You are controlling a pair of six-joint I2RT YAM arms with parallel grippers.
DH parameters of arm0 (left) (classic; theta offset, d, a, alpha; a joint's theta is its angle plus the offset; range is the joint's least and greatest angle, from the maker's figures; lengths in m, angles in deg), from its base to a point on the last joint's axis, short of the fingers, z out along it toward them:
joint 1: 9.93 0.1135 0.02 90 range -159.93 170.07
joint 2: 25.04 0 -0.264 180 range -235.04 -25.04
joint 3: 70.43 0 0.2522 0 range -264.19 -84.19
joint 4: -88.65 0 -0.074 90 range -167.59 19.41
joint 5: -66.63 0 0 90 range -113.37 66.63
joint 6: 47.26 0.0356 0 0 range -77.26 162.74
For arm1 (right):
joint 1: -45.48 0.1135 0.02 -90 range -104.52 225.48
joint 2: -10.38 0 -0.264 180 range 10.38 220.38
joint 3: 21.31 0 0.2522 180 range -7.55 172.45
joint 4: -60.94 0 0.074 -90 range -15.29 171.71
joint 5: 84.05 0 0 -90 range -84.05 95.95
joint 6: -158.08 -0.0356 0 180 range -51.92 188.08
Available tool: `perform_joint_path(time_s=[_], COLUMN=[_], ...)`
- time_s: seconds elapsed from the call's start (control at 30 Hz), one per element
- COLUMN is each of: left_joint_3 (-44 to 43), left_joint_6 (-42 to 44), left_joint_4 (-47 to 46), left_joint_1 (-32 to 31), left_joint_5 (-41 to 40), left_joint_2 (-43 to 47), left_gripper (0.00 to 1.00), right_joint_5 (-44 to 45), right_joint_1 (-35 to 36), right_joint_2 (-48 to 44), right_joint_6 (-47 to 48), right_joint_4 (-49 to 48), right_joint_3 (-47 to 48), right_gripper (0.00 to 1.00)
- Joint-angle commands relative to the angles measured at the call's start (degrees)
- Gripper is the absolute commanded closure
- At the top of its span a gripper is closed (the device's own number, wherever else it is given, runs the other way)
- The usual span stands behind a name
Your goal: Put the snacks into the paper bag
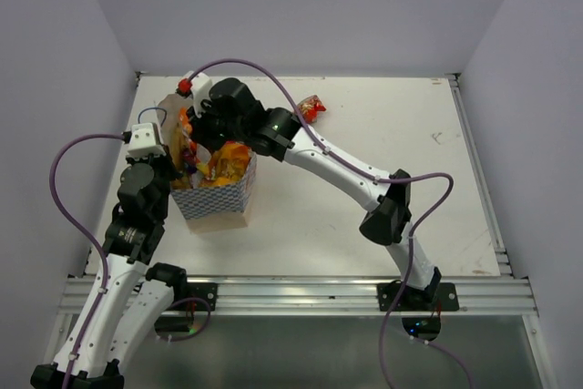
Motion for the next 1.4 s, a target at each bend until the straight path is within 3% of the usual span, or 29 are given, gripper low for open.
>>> perform_joint_path(time_s=[0.0, 0.1, 0.23, 0.47, 0.53, 0.6, 0.63, 0.7, 0.9, 1.1, 1.37], left_joint_3=[0.0, 0.0, 0.0, 0.0, 0.0, 0.0, 0.0, 0.1, 0.1, 0.1, 0.1], left_joint_6=[0.8, 0.8, 0.8, 0.8, 0.8, 0.9, 0.8, 0.8, 0.9, 1.1, 1.1], left_joint_4=[-2.6, -2.6, -2.6, -2.3, -2.3, -2.3, -2.3, -2.3, -2.3, -2.4, -2.7], left_joint_1=[-0.4, -0.5, -0.5, -0.5, -0.5, -0.5, -0.5, -0.5, -0.5, -0.5, -0.5], left_joint_5=[1.1, 1.1, 1.0, 0.6, 0.6, 0.5, 0.5, 0.5, 0.4, 0.5, 1.1], left_joint_2=[0.6, 0.6, 0.5, 0.6, 0.6, 0.6, 0.6, 0.6, 0.6, 0.6, 0.7], left_gripper=[1.0, 1.0, 1.0, 1.0, 1.0, 1.0, 1.0, 1.0, 1.0, 1.0, 1.0], right_joint_5=[1.3, 3.8, 10.7, 26.2, 23.9, 15.8, 14.6, 14.6, 14.1, 14.0, 16.1], right_joint_1=[0.8, 1.0, 0.9, -1.8, -9.0, -17.2, -18.7, -21.5, -24.7, -26.7, -28.6], right_joint_2=[-2.5, -4.1, -7.8, -17.6, -21.3, -24.1, -25.8, -25.7, -14.4, 0.2, 7.6], right_joint_6=[0.7, 2.8, 7.3, 13.5, 8.1, 0.0, -1.0, -1.7, -3.6, -5.0, -6.6], right_joint_4=[-0.2, 0.8, 1.5, 1.1, 1.5, -0.5, -3.8, -5.2, -3.5, 1.3, 1.4], right_joint_3=[0.2, 0.2, 2.2, -0.1, -6.5, -13.8, -20.9, -25.3, -24.7, -12.9, -11.5], right_gripper=[0.9, 0.33, 0.18, 0.08, 0.08, 0.09, 0.09, 0.09, 0.09, 0.09, 0.09])
